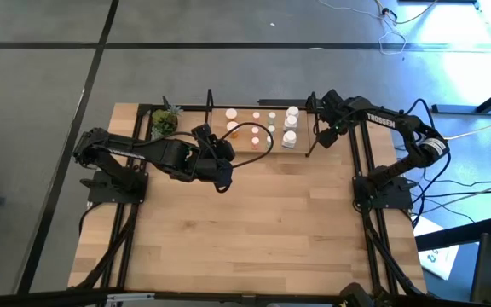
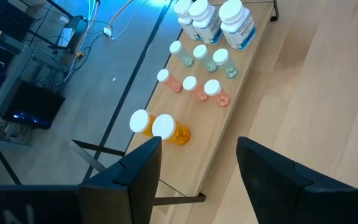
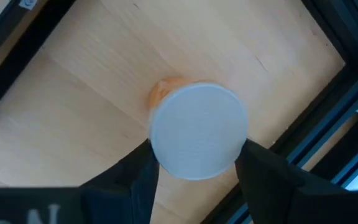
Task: Pick and place medicine bottles onto shelf by color
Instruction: Put the orange pill bottle on the shelf aligned with the orange pill bottles
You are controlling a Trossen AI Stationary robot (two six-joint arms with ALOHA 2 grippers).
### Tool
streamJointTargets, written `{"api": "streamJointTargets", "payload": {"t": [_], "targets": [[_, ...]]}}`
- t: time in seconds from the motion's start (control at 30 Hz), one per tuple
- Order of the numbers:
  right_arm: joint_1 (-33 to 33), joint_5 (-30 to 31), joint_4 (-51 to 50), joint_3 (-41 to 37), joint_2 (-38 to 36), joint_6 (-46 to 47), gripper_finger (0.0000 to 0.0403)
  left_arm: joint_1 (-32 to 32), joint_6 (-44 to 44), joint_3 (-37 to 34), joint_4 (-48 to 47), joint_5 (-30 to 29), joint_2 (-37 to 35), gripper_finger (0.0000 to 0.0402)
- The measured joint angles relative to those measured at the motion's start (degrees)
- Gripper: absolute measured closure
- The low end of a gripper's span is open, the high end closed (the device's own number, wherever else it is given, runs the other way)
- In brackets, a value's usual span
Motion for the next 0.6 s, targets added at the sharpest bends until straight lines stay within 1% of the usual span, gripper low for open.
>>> {"api": "streamJointTargets", "payload": {"t": [0.13,0.23,0.47,0.6], "targets": [[0.0,-0.1,-1.6,0.0,0.0,1.2,0.0223,0.0,0.0,0.0,0.0,0.0,0.0,0.0199],[0.0,-1.3,-3.8,0.0,0.0,1.3,0.0234,0.0,0.0,0.0,0.0,0.0,0.0,0.0199],[0.0,-1.1,-2.8,0.0,-0.1,1.6,0.0276,0.0,0.0,0.0,0.0,0.0,0.0,0.0199],[0.0,-0.9,-3.0,0.0,-0.1,1.8,0.0279,0.0,0.0,0.0,0.0,0.0,0.0,0.0199]]}}
